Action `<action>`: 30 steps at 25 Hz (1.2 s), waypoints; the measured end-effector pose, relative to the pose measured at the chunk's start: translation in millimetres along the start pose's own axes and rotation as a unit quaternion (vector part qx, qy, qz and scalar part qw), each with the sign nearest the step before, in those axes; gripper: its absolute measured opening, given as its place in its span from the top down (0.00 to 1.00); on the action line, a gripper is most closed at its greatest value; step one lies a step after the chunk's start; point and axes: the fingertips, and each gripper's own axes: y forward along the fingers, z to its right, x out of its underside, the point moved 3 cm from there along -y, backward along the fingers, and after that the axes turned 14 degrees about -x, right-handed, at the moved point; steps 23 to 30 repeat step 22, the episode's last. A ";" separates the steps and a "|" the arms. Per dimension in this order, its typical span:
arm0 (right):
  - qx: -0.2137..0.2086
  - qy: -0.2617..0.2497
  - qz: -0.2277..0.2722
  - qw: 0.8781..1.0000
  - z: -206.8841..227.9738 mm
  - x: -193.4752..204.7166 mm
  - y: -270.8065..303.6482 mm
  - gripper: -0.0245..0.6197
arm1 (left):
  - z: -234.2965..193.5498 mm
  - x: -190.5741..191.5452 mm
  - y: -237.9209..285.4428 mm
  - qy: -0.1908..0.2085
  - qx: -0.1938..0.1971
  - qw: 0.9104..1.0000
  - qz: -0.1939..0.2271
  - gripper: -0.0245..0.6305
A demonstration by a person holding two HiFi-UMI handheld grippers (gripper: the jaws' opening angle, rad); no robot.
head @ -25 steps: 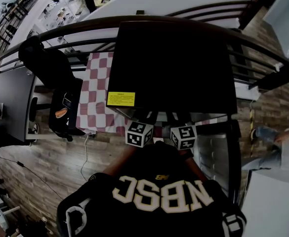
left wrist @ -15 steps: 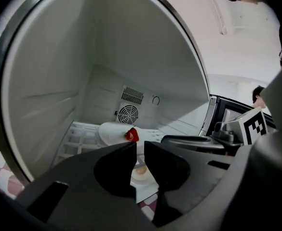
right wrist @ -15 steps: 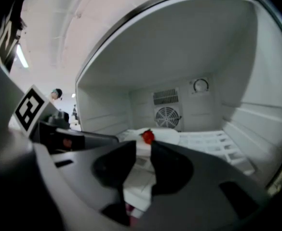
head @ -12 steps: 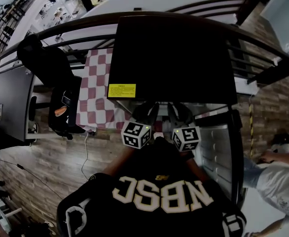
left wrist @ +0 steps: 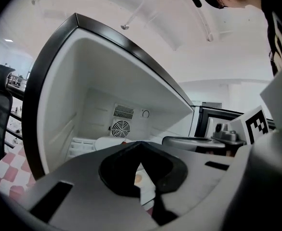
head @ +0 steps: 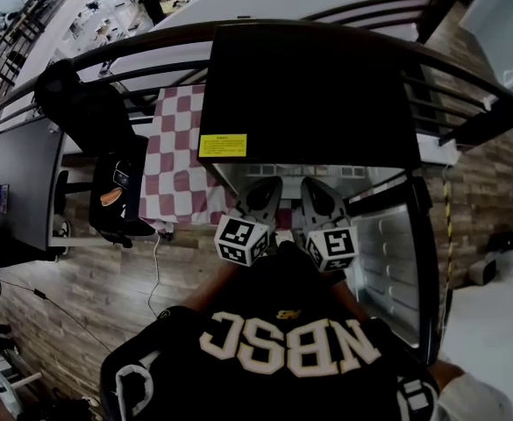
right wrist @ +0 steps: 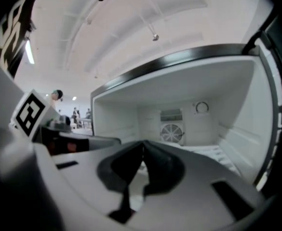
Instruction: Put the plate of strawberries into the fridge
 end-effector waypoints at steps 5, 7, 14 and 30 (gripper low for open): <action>0.008 -0.002 -0.001 1.000 -6.5 -1.6 -5.0 0.93 | 1.2 -2.8 -8.2 0.000 0.003 1.000 0.009 0.94; 0.011 -0.003 0.002 1.000 -7.0 -1.4 -6.4 0.93 | 0.6 -1.7 -10.0 -0.001 0.003 1.000 0.009 0.94; 0.018 -0.005 0.002 1.000 -7.6 -0.6 -10.0 0.93 | 0.2 -1.1 -11.6 -0.016 0.003 1.000 0.004 0.94; 0.018 0.002 0.001 1.000 -3.8 -0.3 -7.3 0.93 | -0.8 2.0 -6.0 -0.037 0.015 0.999 -0.008 0.94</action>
